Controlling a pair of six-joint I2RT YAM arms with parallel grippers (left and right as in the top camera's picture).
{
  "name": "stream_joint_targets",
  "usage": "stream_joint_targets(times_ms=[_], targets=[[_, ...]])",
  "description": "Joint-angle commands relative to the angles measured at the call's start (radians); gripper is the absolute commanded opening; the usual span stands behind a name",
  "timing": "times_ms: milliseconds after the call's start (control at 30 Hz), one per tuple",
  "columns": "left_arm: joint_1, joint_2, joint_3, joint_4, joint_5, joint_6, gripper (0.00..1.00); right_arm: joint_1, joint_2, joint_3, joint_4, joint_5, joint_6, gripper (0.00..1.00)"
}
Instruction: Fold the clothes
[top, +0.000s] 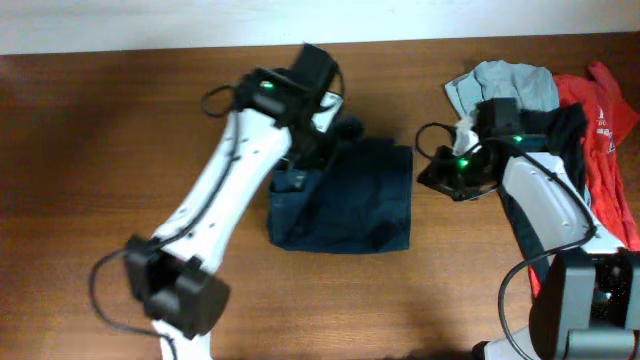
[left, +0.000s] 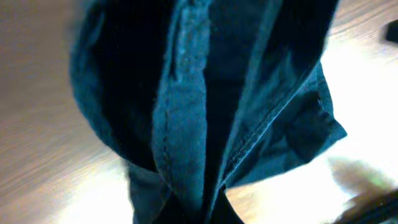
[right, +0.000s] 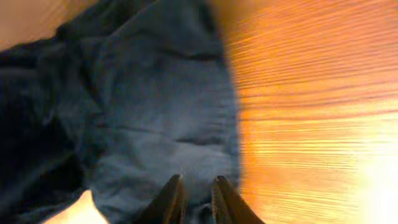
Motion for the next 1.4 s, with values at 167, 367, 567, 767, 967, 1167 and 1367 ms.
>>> stream_joint_targets(times_ms=[167,367,567,767,967,1167,1367], targets=[[-0.092,0.123,0.011,0.108,0.022,-0.137,0.0,-0.016,0.039,-0.006,-0.053,0.222,-0.016,0.24],[-0.1,0.123,0.011,0.158,0.039,-0.269,0.0,-0.016,0.19,-0.016,-0.06,0.2,-0.016,0.26],[-0.134,0.123,0.011,0.162,0.045,-0.291,0.0,-0.015,0.312,-0.016,-0.049,0.087,-0.056,0.25],[-0.142,0.123,0.011,0.212,0.172,-0.368,0.0,-0.013,0.353,-0.016,-0.045,0.061,-0.077,0.25],[-0.176,0.13,0.011,0.294,0.188,-0.369,0.01,0.003,0.355,-0.016,-0.045,0.062,-0.077,0.25],[-0.238,0.187,0.011,0.314,0.127,-0.369,0.19,0.006,0.355,-0.016,-0.039,0.064,-0.076,0.25],[-0.266,0.246,0.011,0.344,0.127,-0.369,0.19,0.006,0.355,-0.016,-0.039,0.069,-0.076,0.25]])
